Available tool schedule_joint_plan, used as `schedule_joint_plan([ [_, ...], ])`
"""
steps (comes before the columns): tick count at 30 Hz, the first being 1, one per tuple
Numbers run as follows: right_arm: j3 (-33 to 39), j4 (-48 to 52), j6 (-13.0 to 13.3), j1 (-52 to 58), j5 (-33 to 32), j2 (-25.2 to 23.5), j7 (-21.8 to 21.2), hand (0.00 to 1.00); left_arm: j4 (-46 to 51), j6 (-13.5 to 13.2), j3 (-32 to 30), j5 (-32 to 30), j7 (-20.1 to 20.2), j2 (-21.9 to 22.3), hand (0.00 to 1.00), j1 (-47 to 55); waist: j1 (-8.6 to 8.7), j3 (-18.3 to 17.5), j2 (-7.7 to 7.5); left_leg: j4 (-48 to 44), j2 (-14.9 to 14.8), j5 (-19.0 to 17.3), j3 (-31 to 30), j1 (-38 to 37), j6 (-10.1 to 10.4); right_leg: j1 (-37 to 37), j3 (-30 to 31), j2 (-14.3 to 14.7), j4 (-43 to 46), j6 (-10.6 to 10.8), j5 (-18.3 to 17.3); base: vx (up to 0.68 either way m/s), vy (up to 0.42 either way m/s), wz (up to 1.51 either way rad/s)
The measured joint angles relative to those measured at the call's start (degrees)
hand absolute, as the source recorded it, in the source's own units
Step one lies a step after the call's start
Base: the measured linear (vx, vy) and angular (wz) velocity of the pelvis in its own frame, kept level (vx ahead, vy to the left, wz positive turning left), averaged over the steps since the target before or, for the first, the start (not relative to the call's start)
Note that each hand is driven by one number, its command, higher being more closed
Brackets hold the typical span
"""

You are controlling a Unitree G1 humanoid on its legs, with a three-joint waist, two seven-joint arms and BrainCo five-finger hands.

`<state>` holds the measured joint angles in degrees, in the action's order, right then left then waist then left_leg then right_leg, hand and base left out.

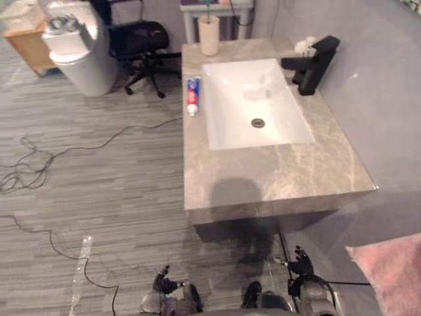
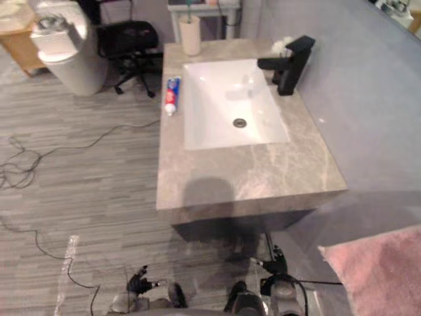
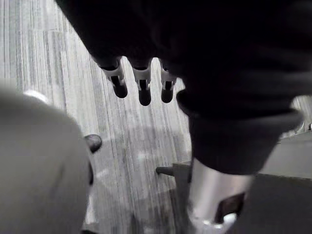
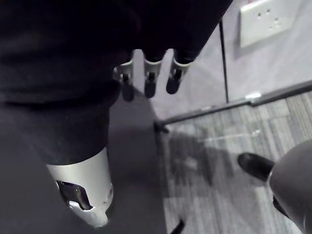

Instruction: Organize washtable

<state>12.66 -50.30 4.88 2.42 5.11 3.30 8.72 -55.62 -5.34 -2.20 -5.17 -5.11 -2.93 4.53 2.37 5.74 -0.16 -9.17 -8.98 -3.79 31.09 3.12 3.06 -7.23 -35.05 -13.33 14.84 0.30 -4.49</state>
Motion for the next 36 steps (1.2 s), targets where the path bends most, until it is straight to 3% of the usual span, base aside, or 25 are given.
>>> schedule_joint_plan([
  [2, 0.99, -0.54, -0.37, 0.90, -0.09, 0.50, 0.07, 0.00, -0.65, -0.09, 0.04, 0.00, 0.04, 0.39, 0.00, -1.23, -0.24, -0.46, 0.88, 2.99, 1.75, -0.04, -1.63, -0.12, -0.20, -0.41, 2.01, -0.66, 2.00, 1.06, 0.76, -0.17, 0.152, 0.57],
  [4, 0.25, -1.50, -0.51, 1.84, -0.02, -0.29, -0.05, 0.00, -0.68, -0.22, 0.35, 0.01, 0.03, -0.47, 0.00, -1.26, 0.33, -0.56, -0.21, 5.73, 3.58, 1.28, -3.74, -0.20, -1.24, -0.45, 6.74, -0.67, 0.95, 1.64, 1.42, -0.19, 0.147, 0.62],
  [6, -0.05, -4.81, -1.31, 1.79, 0.02, -1.38, -0.04, 0.00, -1.27, -0.06, 0.11, 0.01, -0.01, -1.43, 0.00, -0.52, -0.53, -0.66, -1.75, 9.02, 5.50, 2.83, -4.84, 0.28, -1.54, -0.02, 9.16, -0.33, -3.35, 3.25, 1.53, -0.18, 0.113, 0.51],
  [9, -0.39, -5.06, -1.43, 1.60, 0.12, -1.94, -0.13, 0.00, -1.53, -0.07, -0.84, 0.06, -0.05, -1.92, 0.00, 1.04, -0.25, -0.41, -1.58, 13.52, 7.29, 5.16, -6.67, 0.01, -2.49, -0.09, 10.18, 0.00, -4.59, 5.04, 0.30, -0.13, 0.092, 0.50],
  [11, -0.71, -5.05, -1.46, 1.45, 0.64, -1.74, -0.12, 0.00, -2.37, -0.12, -2.40, 0.05, -0.12, -2.14, 0.00, 0.75, -0.19, 0.20, -1.64, 14.96, 8.24, 5.47, -8.54, -0.42, -2.71, 0.08, 16.47, 1.89, -4.53, 7.37, -1.33, -0.05, 0.067, 0.68],
  [16, -2.24, -5.11, -1.42, 1.61, 2.39, -1.82, -0.10, 0.00, -2.42, -0.11, -3.12, 0.00, -0.27, -2.01, 0.00, 0.76, -0.05, 0.74, -2.12, 14.98, 11.16, 6.01, -13.67, -2.11, -3.49, 3.34, 24.90, 4.37, -5.01, 6.16, -2.41, 0.03, 0.082, 0.65],
  [23, -1.65, -5.21, -1.42, 1.24, 2.45, -1.93, -0.06, 0.00, -3.03, -0.18, -3.11, 0.07, -0.20, -1.97, 0.00, -0.71, 0.01, 2.02, -2.45, 15.00, 13.59, 5.99, -16.03, -0.98, -3.50, 5.09, 28.07, 4.42, -6.88, 5.09, -2.93, 0.11, 0.081, 0.47],
  [28, -1.16, -6.02, -1.39, 0.33, 2.40, -2.89, -0.03, 0.00, -3.02, -0.14, -3.04, -0.43, -0.08, -2.00, 0.00, -0.70, 0.05, 2.04, -2.40, 14.88, 13.85, 5.46, -13.72, -1.61, -4.26, 5.02, 30.91, 4.45, -7.09, 4.86, -3.03, 0.15, 0.012, -0.17],
  [32, -0.53, -7.77, -1.40, -0.62, 2.20, -2.87, 0.01, 0.00, -2.33, -0.13, -2.89, -1.11, 0.08, -1.90, 0.00, -1.40, 0.31, 2.01, -2.59, 5.51, 12.85, 4.30, -12.61, 3.31, -6.32, 5.06, 30.21, 3.89, -6.84, 5.61, -2.61, 0.17, -0.060, 0.05],
  [34, 1.23, -7.88, -1.44, -0.57, 2.19, -2.91, 0.01, 0.00, -1.61, -0.24, -2.94, -1.10, 0.06, -1.66, 0.00, -1.33, 0.21, 2.11, -2.89, 0.09, 12.29, 3.91, -12.29, 6.06, -5.30, 5.33, 27.73, 2.07, -5.89, 5.86, -1.87, 0.10, -0.070, 0.50],
  [35, 2.17, -7.84, -1.47, -0.37, 2.16, -3.39, 0.00, 0.00, -1.00, -0.40, -3.36, -0.71, 0.08, -1.69, 0.00, -1.07, -0.14, 2.57, -3.63, -4.40, 10.32, -0.05, -9.93, 7.69, -3.16, 6.63, 26.16, 1.45, -6.04, 5.84, -1.86, 0.06, -0.052, 0.58],
  [36, 2.41, -7.83, -1.48, -0.37, 2.12, -3.25, 0.01, 0.00, -0.92, -0.52, -3.75, -0.69, 0.04, -1.70, 0.00, -1.06, -0.16, 2.59, -3.41, -6.71, 8.35, -1.46, -8.80, 8.22, -3.28, 7.27, 25.29, 1.45, -6.03, 5.83, -1.87, 0.03, -0.050, 0.56],
])
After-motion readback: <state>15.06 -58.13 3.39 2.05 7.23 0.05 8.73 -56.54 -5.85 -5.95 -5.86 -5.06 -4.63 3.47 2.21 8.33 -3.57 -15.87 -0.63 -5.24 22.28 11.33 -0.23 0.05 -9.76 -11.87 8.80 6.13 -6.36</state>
